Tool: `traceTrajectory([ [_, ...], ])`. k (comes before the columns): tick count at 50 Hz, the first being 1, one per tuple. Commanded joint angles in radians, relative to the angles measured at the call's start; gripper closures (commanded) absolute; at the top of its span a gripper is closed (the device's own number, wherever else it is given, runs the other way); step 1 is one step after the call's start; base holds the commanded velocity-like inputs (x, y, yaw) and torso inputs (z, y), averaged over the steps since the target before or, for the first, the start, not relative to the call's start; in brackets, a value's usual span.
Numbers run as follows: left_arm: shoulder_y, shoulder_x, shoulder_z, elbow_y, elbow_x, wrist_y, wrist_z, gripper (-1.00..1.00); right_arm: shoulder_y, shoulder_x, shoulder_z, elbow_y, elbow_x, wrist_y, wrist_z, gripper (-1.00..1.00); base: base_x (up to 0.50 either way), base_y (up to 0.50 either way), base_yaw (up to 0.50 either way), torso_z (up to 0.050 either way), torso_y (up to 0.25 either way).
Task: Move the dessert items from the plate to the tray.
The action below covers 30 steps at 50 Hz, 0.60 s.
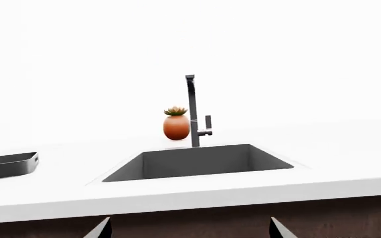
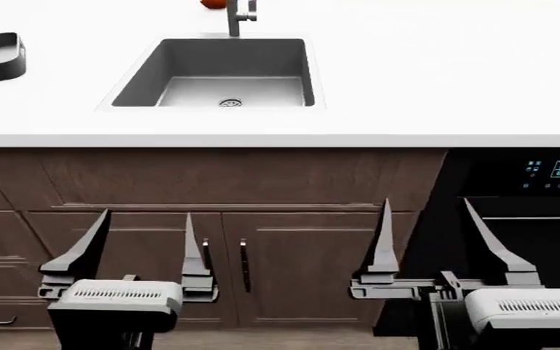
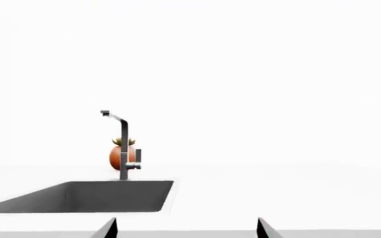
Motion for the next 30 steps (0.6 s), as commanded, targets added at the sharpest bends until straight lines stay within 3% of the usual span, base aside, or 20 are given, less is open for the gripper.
traceTrajectory([
  [1,0.001,-0.023,0.015,-0.001,-0.005,0.014,-0.006,-1.00,0.009,0.021,0.024,-0.036,0.097,0.042,-0.002,-1.00,-0.14,-0.50,0.00,0.000,0.000],
  [18,0.087,-0.058,-0.066,0.060,-0.041,0.093,-0.052,-1.00,0.038,0.062,-0.006,-0.077,0.141,0.090,-0.020,-1.00,-0.12,-0.50,0.00,0.000,0.000],
  [24,0.059,-0.052,-0.059,0.026,-0.084,0.098,-0.042,-1.00,0.037,0.075,0.000,-0.108,0.146,0.103,-0.011,-1.00,-0.10,-0.50,0.00,0.000,0.000],
  [30,-0.007,-0.043,-0.047,-0.017,-0.013,0.026,-0.097,-1.00,0.029,0.079,0.009,-0.109,0.152,0.096,-0.003,-1.00,-0.10,-0.50,0.00,0.000,0.000],
])
